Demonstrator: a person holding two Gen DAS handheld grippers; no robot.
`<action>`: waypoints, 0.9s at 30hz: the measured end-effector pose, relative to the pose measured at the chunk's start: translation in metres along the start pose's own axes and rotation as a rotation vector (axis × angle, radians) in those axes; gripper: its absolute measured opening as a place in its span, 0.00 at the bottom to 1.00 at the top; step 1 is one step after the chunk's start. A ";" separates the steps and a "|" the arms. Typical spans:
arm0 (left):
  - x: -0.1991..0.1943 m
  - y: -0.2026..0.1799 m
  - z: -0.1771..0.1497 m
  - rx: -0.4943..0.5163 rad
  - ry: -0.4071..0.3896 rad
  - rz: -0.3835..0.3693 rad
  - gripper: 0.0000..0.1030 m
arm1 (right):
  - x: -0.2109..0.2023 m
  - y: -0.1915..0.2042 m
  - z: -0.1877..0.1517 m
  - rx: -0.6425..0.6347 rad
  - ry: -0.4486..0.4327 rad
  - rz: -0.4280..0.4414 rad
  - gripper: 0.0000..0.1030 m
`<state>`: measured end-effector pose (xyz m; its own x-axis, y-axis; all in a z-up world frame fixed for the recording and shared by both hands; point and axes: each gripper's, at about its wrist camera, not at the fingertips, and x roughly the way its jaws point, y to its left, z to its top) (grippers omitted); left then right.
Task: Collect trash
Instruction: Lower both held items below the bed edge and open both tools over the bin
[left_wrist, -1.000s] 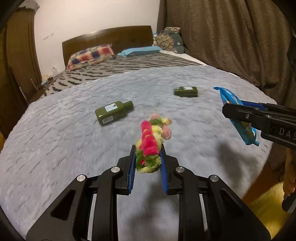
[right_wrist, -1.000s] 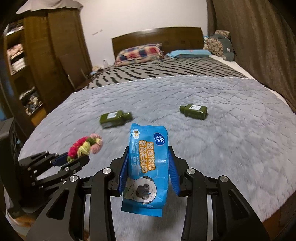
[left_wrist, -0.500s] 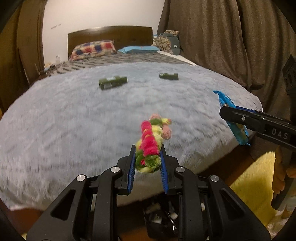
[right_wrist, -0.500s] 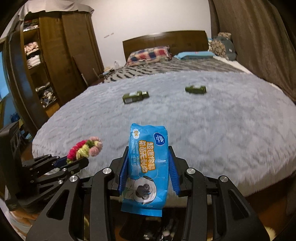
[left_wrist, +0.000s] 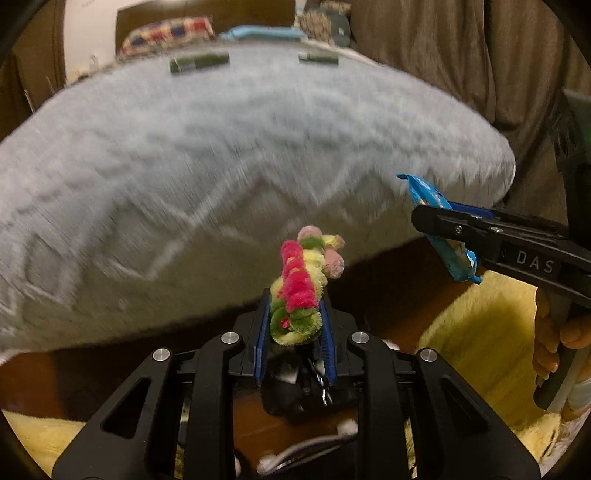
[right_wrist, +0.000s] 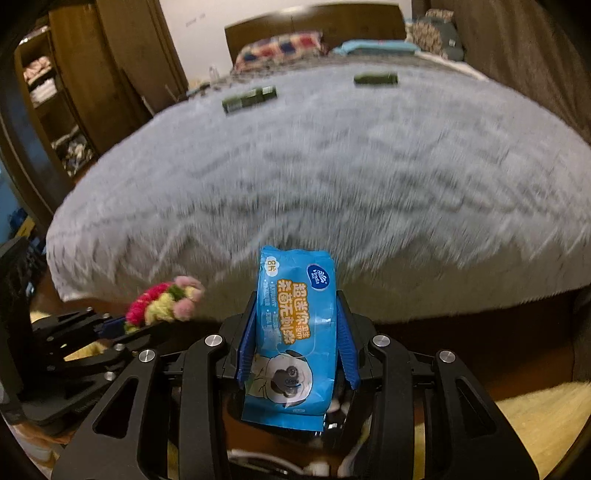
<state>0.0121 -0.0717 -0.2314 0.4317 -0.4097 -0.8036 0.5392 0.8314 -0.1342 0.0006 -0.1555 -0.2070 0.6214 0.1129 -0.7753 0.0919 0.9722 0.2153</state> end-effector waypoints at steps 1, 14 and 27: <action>0.007 -0.001 -0.004 0.000 0.024 -0.005 0.21 | 0.005 -0.001 -0.003 0.004 0.019 0.005 0.38; 0.085 0.004 -0.032 -0.044 0.262 -0.082 0.22 | 0.074 -0.013 -0.042 0.047 0.229 -0.029 0.38; 0.109 0.004 -0.043 -0.054 0.320 -0.097 0.27 | 0.101 -0.016 -0.055 0.073 0.312 -0.037 0.41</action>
<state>0.0307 -0.0966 -0.3450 0.1272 -0.3563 -0.9257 0.5235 0.8168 -0.2425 0.0188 -0.1483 -0.3215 0.3492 0.1466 -0.9255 0.1727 0.9607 0.2174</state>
